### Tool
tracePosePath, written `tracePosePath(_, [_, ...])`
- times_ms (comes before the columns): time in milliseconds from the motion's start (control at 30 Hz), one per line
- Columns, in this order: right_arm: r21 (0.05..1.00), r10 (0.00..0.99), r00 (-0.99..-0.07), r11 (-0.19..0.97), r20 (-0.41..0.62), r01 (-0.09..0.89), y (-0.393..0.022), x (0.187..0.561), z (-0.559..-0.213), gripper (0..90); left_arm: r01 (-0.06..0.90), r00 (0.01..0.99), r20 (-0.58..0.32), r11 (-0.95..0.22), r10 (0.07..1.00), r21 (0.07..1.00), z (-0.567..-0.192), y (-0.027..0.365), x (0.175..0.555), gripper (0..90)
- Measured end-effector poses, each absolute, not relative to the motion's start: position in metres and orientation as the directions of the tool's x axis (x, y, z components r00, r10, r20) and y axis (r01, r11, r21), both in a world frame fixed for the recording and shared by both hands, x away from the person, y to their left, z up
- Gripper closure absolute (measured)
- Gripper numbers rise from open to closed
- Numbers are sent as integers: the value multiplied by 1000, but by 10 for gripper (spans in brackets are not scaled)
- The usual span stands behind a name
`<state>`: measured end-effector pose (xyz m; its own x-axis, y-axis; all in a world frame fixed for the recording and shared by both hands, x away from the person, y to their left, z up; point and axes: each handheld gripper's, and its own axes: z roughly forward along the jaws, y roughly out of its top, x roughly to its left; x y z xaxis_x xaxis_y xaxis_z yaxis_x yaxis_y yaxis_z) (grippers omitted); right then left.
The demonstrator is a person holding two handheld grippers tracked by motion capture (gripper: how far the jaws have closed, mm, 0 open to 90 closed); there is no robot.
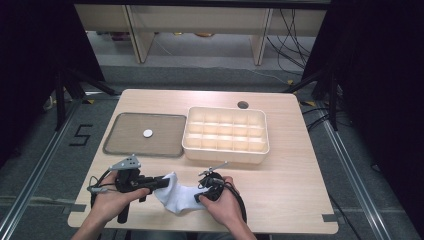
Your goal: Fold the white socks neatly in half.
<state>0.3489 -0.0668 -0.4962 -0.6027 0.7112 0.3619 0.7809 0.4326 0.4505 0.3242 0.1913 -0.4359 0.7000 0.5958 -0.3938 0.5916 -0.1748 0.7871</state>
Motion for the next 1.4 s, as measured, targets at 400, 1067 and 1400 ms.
tracePosePath(400, [446,710,-597,427,373,787,-62,348,-496,892,590,709,-387,-193,590,784,-439,182,325,832])
tracePosePath(1067, [452,798,-524,365,298,814,-116,348,-478,900,594,704,-375,-212,602,776,-445,175,326,831])
tracePosePath(1400, [450,790,-530,369,308,813,-115,348,-485,900,596,711,-373,-229,595,770,-446,170,329,831])
